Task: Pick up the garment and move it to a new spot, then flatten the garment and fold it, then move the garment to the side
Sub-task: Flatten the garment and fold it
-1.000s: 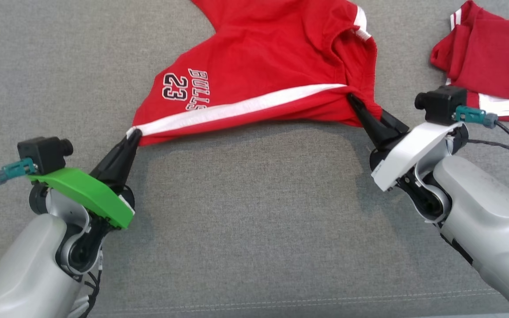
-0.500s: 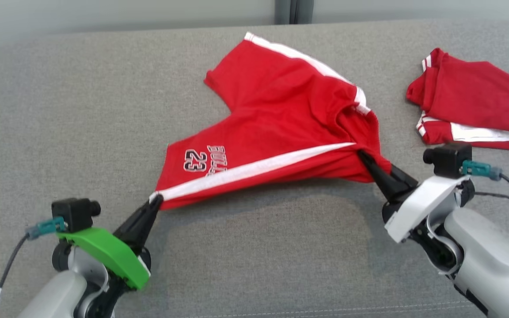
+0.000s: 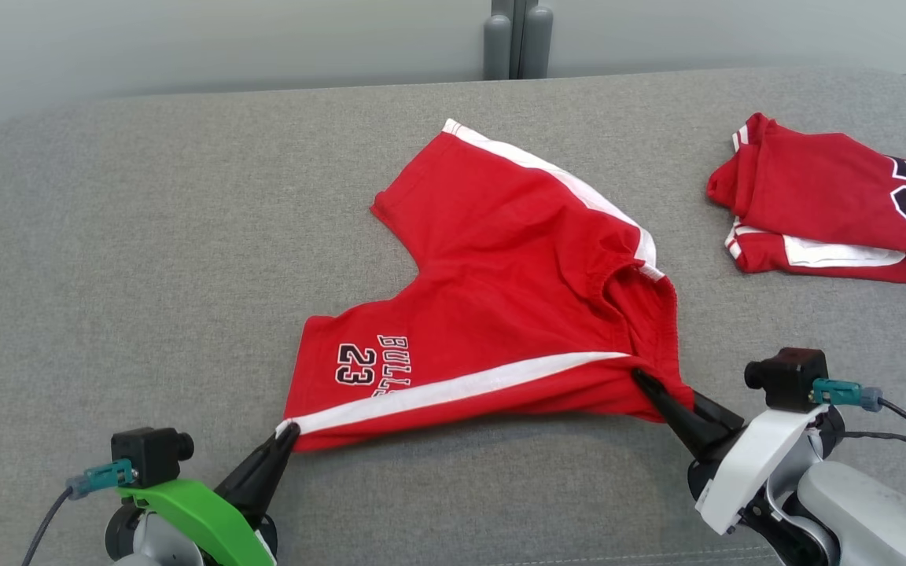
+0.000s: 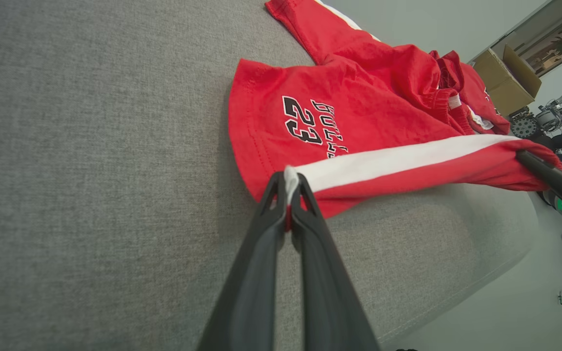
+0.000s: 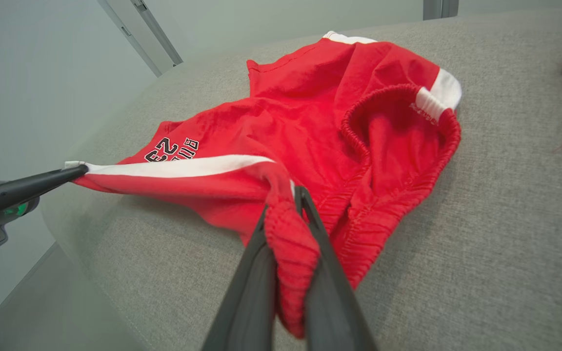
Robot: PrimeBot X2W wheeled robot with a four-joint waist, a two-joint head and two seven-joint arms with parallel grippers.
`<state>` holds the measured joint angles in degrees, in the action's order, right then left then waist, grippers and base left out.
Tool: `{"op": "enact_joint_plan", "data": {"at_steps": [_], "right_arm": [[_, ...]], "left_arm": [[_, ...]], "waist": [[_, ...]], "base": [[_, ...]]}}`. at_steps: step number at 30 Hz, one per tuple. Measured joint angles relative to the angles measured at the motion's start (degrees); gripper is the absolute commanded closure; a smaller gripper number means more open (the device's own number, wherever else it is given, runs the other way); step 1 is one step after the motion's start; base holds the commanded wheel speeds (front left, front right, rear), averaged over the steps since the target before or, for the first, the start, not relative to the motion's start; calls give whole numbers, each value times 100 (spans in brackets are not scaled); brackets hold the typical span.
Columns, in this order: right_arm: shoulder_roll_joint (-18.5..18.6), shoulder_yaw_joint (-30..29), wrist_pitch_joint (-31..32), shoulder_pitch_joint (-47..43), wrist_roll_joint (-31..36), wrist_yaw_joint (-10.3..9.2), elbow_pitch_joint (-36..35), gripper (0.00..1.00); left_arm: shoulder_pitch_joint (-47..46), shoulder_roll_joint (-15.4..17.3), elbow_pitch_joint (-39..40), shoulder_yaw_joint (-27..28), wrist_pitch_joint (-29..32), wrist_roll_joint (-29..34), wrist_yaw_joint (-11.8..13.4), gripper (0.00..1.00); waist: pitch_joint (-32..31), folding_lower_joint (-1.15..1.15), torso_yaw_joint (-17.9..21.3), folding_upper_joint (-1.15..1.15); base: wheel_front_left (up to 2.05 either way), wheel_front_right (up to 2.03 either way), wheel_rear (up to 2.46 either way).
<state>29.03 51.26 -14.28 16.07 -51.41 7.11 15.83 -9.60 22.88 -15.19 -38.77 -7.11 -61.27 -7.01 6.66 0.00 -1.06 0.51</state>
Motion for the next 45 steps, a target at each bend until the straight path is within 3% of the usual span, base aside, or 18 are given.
{"op": "enact_joint_plan", "data": {"at_steps": [16, 17, 18, 19, 20, 31, 40, 45], "right_arm": [[260, 108, 0, -298, 57, 1, -233, 100], [283, 111, 0, -310, 57, 1, -241, 77], [304, 121, 0, -327, 58, 1, -245, 56], [322, 132, 0, -345, 73, 1, -246, 17], [335, 141, 1, -360, 99, 1, -249, 0], [346, 15, 0, -363, 207, 1, -454, 0], [296, -592, 0, -386, 122, 1, -600, 0], [32, -991, -5, -527, -144, 1, -508, 0]], "left_arm": [[233, 125, 88, -164, 82, 4, 129, 100], [259, 124, 86, -190, 101, 5, 145, 98], [268, 123, 82, -202, 103, 5, 148, 68], [268, 123, 81, -202, 110, 5, 151, 44], [268, 123, 81, -202, 110, 5, 157, 2], [268, 129, 63, -192, 188, 5, 252, 0], [255, 240, 266, 4, -10, 167, 347, 0], [246, 244, 450, 66, -154, 204, 356, 0]], "waist": [[-23, 0, 58, 0], [-17, 0, 58, 0], [-10, 0, 57, 0], [-2, 0, 56, 0], [6, 0, 56, 0], [44, 0, 85, 0], [34, 0, 105, 0], [27, 0, 101, 0]], "base": [[0, 0, 0], [0, 0, 0], [0, 0, 0], [0, 0, 0], [0, 0, 0], [0, 0, 0], [0, 0, 0], [0, 0, 0]]}}
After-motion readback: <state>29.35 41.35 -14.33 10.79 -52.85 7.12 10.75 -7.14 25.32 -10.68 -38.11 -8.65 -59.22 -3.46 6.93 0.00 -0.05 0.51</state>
